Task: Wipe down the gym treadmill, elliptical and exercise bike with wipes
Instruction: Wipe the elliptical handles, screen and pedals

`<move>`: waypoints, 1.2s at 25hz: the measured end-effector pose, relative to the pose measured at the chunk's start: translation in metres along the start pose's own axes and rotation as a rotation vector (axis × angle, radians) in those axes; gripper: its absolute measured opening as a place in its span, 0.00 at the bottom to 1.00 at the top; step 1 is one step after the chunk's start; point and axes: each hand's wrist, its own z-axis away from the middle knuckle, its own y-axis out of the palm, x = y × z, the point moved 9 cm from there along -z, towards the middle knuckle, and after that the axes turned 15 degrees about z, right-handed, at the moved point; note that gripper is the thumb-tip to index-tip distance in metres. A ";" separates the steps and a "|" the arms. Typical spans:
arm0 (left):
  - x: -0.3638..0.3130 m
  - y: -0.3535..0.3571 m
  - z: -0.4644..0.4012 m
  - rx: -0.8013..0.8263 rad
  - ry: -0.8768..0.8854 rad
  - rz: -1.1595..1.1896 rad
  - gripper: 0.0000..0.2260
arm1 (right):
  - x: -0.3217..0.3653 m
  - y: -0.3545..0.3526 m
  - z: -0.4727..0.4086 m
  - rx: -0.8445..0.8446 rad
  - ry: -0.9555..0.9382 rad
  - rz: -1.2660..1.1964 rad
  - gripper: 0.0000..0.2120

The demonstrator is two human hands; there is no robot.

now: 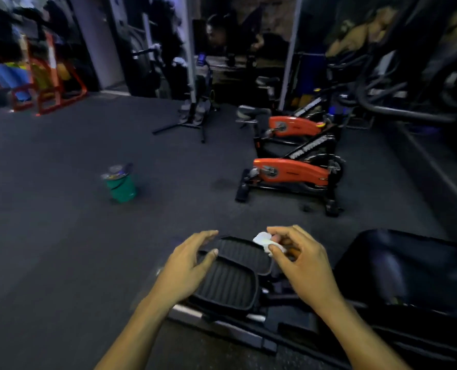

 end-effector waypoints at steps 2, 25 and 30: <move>-0.018 0.027 -0.053 0.133 0.095 0.002 0.17 | -0.015 -0.044 -0.013 -0.178 0.073 0.071 0.14; -0.433 0.306 -0.386 0.459 1.292 0.096 0.30 | 0.036 -0.319 -0.023 -1.293 0.231 0.853 0.13; -0.478 0.338 -0.452 0.446 1.306 0.120 0.28 | 0.028 -0.357 -0.060 -1.369 0.264 0.967 0.11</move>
